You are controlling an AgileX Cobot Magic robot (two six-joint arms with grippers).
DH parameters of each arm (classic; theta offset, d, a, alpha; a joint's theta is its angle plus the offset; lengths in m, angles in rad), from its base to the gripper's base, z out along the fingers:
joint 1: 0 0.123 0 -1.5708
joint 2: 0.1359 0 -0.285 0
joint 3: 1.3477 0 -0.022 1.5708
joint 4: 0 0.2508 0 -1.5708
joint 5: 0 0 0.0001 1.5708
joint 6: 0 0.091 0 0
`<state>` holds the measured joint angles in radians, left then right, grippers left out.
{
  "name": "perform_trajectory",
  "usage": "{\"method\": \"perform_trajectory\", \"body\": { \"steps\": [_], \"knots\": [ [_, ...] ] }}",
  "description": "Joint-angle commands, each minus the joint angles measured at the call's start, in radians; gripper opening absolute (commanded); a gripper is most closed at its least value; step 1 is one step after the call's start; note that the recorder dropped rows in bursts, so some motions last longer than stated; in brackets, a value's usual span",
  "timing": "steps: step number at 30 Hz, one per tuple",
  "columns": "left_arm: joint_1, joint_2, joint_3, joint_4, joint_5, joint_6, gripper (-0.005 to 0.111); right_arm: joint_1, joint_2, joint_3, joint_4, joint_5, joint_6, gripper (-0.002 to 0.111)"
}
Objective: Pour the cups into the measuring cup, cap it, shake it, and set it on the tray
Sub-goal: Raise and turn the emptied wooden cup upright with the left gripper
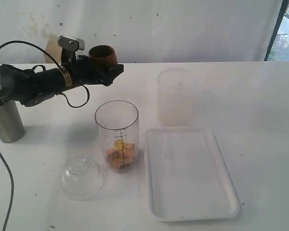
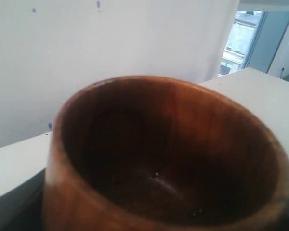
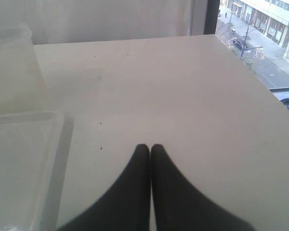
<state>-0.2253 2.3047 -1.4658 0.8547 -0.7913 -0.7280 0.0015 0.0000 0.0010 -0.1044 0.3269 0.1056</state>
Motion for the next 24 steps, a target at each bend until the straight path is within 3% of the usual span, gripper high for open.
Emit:
{"method": "perform_trajectory", "body": {
  "steps": [1,9,14,20,24],
  "knots": [
    [0.001,0.033,-0.036,-0.002,-0.006,0.015,0.000,0.000,0.000,-0.001,0.000,-0.008,0.003,0.000],
    [0.001,0.040,-0.034,-0.002,0.103,0.054,0.000,0.000,0.000,-0.001,0.000,-0.008,0.003,0.000],
    [0.001,0.069,-0.032,0.007,0.100,0.008,0.000,0.000,0.000,-0.001,0.000,-0.008,0.003,0.000],
    [0.001,0.119,-0.032,0.060,-0.088,0.003,0.000,0.000,0.000,-0.001,0.000,-0.008,0.003,0.000],
    [0.001,0.119,-0.032,0.040,-0.094,0.012,0.000,0.000,0.000,-0.001,0.002,-0.008,0.002,0.000]
  ]
}}
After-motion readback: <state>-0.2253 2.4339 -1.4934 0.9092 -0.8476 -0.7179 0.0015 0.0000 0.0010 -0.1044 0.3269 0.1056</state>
